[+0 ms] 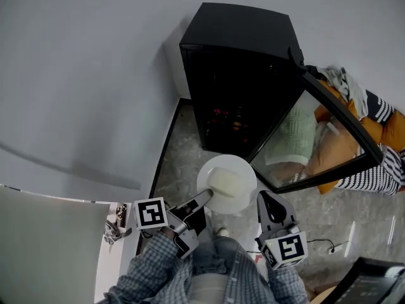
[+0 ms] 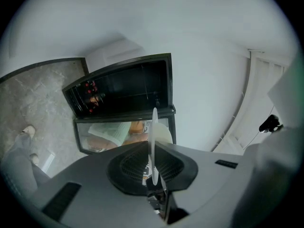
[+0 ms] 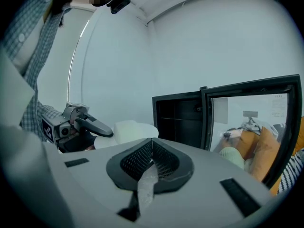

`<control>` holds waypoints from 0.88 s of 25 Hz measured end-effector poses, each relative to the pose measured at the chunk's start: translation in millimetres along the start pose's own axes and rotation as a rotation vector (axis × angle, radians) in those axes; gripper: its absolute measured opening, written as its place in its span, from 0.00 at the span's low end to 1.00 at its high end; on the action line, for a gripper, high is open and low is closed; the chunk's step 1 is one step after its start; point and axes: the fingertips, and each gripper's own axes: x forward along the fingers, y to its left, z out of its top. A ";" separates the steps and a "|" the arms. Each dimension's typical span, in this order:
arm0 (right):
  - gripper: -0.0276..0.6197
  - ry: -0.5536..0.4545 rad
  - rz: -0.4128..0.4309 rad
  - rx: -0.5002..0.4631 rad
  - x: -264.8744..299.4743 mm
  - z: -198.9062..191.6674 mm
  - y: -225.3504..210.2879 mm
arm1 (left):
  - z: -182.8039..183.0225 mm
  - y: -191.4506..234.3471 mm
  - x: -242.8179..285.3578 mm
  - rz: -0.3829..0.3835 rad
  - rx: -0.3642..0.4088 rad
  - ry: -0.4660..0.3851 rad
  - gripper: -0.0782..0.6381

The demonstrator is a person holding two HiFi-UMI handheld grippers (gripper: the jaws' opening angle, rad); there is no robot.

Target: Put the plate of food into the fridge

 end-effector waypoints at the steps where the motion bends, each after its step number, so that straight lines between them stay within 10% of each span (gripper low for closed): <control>1: 0.05 -0.001 -0.003 0.000 6.2 2.7 -0.6 | 6.5 -0.5 2.1 -0.003 0.000 0.005 0.14; 22: 0.05 0.000 -0.094 0.088 96.0 33.1 -0.5 | 106.4 5.9 20.2 -0.031 0.000 0.093 0.14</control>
